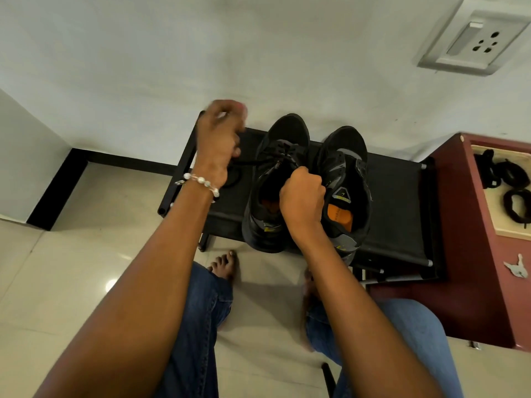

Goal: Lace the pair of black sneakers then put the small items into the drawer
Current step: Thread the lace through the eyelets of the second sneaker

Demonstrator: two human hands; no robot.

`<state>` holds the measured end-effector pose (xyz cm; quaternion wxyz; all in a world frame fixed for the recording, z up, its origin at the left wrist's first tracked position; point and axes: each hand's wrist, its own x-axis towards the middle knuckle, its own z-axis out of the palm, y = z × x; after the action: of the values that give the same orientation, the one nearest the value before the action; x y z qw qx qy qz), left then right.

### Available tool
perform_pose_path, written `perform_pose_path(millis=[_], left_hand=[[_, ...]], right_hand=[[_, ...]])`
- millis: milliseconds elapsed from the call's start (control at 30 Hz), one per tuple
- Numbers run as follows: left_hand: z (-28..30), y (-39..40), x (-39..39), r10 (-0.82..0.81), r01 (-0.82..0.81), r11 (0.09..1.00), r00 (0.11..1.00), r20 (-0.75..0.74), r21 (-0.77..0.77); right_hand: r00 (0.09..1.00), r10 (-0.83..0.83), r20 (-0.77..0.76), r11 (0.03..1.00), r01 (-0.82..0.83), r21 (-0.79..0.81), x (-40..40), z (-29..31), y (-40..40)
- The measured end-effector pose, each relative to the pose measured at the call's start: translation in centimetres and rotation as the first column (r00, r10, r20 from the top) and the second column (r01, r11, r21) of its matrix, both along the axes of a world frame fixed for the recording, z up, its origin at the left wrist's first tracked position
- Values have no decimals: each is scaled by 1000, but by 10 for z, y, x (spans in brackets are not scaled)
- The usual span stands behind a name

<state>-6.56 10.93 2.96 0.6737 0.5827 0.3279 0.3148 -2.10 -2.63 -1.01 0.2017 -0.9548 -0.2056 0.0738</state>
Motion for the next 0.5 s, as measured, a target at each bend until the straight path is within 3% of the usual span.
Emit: perform_pose_path(millis=[33, 100, 167, 233, 400, 467, 500], left_hand=[[-2, -6, 3, -89, 123, 963, 985, -146, 240], [-10, -17, 8, -169, 428, 726, 870, -463, 538], [-16, -29, 12, -11, 622, 461, 717, -697, 633], [-20, -36, 14, 160, 651, 334, 673, -722, 681], [-33, -42, 20, 296, 529, 224, 764, -574, 819], [-37, -42, 20, 272, 437, 264, 821, -502, 860], [-36, -41, 19, 244, 363, 344, 856, -456, 866]], right_hand=[[1000, 7, 3, 1000, -7, 0, 0, 0, -1], [1000, 20, 6, 1000, -20, -5, 0, 1, -2], [1000, 26, 10, 1000, -26, -18, 1, 0, -3], [999, 28, 19, 999, -28, -22, 2, -1, -3], [1000, 13, 22, 1000, -13, -4, 2, -4, -2], [1000, 13, 22, 1000, -13, -3, 2, -5, -2], [1000, 12, 19, 1000, -12, -2, 2, -4, -2]])
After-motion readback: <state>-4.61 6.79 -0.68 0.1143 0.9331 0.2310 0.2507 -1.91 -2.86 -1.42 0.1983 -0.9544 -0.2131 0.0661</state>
